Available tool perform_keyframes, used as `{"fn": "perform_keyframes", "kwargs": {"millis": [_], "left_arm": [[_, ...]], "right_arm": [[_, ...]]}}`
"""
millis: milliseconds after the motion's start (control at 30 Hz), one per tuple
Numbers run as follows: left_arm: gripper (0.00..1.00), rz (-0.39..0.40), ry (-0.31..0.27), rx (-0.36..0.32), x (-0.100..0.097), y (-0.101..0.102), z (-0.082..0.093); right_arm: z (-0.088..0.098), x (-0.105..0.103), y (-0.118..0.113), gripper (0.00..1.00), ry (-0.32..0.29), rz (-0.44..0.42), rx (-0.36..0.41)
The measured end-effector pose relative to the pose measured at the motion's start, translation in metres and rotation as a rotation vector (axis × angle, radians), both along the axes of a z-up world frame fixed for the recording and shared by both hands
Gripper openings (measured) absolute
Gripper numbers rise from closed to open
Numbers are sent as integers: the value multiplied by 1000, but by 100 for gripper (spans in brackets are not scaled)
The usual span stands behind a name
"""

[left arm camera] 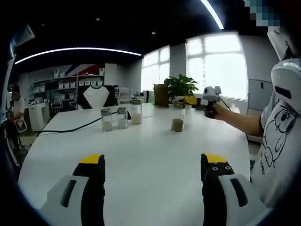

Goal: Rotate the seasoning bottle until the label or dispensing opening points toward the visible target arrow and the bottle remains upright within the marked orientation range

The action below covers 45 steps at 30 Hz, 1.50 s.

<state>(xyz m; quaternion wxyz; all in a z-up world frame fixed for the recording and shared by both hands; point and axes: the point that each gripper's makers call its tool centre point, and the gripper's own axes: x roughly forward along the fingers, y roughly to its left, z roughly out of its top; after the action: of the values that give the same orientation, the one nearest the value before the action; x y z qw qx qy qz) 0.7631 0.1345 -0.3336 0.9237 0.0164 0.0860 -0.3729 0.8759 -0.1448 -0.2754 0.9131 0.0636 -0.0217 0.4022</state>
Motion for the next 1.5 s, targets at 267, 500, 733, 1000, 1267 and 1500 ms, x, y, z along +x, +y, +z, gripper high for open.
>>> {"fn": "perform_keyframes", "kwargs": {"millis": [267,500,733,1000,1267,1500], "left_arm": [[88,-18,5,-19,1,-10,-1],[88,-13,5,-54,5,-9,5],[87,-31,27,-148,16,-22,14],[86,-9,-45,-143,37,-30,40],[83,77,-69,-185,70,-25,62],[82,129,-131,-145,99,-26,90]], "right_arm": [[8,-11,-14,56,-18,-50,-18],[3,-26,-34,53,-11,-122,-7],[-2,-42,-52,48,-4,-214,-26],[-13,-58,-65,40,23,-293,-8],[-29,-78,-69,32,24,-316,-100],[-39,-95,-72,24,82,-300,-41]]}}
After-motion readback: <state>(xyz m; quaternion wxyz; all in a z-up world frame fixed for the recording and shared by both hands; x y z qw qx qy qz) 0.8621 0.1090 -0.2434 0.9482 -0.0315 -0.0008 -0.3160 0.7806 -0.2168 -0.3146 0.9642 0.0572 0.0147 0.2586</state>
